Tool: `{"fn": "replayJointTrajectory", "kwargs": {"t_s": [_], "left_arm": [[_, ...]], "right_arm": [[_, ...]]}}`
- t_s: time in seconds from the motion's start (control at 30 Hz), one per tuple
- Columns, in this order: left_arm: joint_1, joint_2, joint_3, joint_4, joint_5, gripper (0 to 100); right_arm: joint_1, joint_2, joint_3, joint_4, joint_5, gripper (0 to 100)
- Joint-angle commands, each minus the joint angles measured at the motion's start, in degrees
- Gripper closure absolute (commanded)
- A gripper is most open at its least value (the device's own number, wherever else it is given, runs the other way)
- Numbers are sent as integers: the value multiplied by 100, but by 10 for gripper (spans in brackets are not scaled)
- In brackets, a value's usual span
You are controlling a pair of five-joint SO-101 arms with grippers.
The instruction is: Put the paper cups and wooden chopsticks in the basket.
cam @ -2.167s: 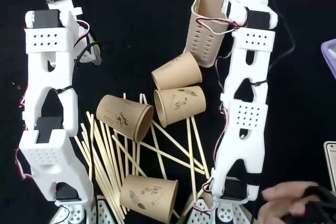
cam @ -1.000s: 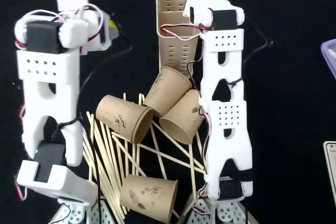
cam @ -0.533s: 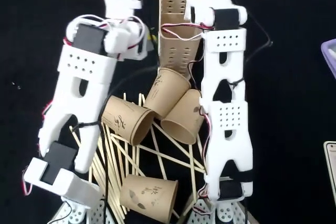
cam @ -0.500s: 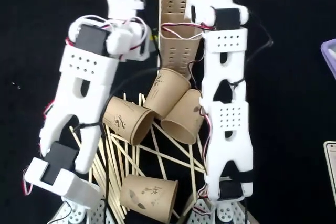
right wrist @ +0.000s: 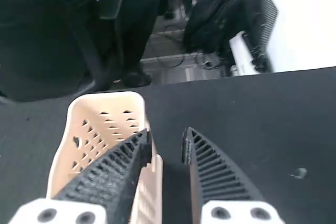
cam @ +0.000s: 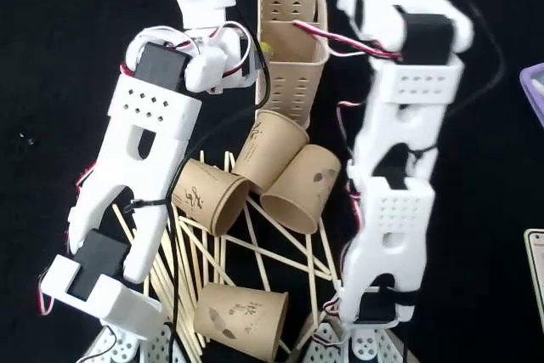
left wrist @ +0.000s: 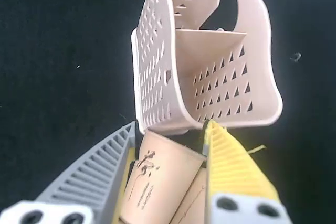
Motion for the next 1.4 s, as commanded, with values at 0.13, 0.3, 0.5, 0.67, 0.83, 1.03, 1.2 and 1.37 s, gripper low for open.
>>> {"fn": "replayJointTrajectory", "kwargs": {"t_s": [0.13, 0.3, 0.5, 0.67, 0.83, 1.03, 1.2, 1.37], "left_arm": [[277, -237, 848, -1301, 677, 782], [277, -211, 1112, -1925, 1055, 781], [268, -202, 1279, -2066, 1055, 781], [224, -97, 1631, -2013, 985, 787], [101, -193, 1771, -1732, 484, 816], [92, -316, 1780, -1697, 114, 963], [-84, -580, 1754, -1741, -607, 970], [-655, -695, 1604, -2286, -1530, 970]], "right_arm": [[1468, -901, -224, 651, 53, 885], [2321, -901, -198, 721, 53, 885], [2611, -901, -189, 721, 53, 886], [2611, -901, -189, 738, 53, 887], [2620, -901, -189, 747, 53, 887], [2620, -901, -180, 756, 53, 888], [2760, -901, -180, 756, 53, 888], [2954, -892, -180, 756, 53, 888]]}}
